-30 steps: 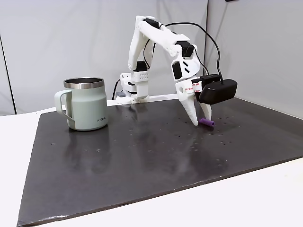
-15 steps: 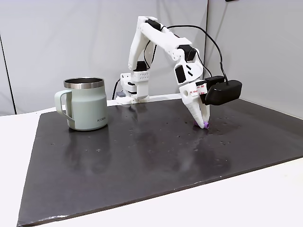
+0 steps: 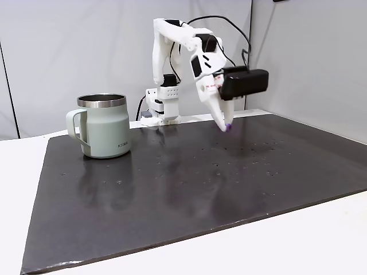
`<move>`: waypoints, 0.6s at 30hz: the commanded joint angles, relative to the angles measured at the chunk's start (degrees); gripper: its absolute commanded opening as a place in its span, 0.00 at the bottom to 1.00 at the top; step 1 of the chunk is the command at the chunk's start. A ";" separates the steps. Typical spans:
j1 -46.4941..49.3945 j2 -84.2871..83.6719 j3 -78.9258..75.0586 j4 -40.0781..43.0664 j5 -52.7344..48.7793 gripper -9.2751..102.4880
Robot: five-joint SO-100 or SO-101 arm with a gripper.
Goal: Grasp a pengrip and put it in the cup.
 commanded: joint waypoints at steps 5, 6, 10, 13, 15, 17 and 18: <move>12.22 27.60 5.01 8.70 -0.18 0.08; 13.80 29.97 5.01 9.93 -0.18 0.08; 20.57 38.23 5.19 12.30 -0.18 0.08; 26.81 41.48 5.10 12.39 -0.26 0.08; 31.55 42.45 4.83 11.78 -1.14 0.08; 36.56 42.63 5.19 10.02 -2.46 0.08; 38.94 42.45 5.45 8.88 -3.34 0.08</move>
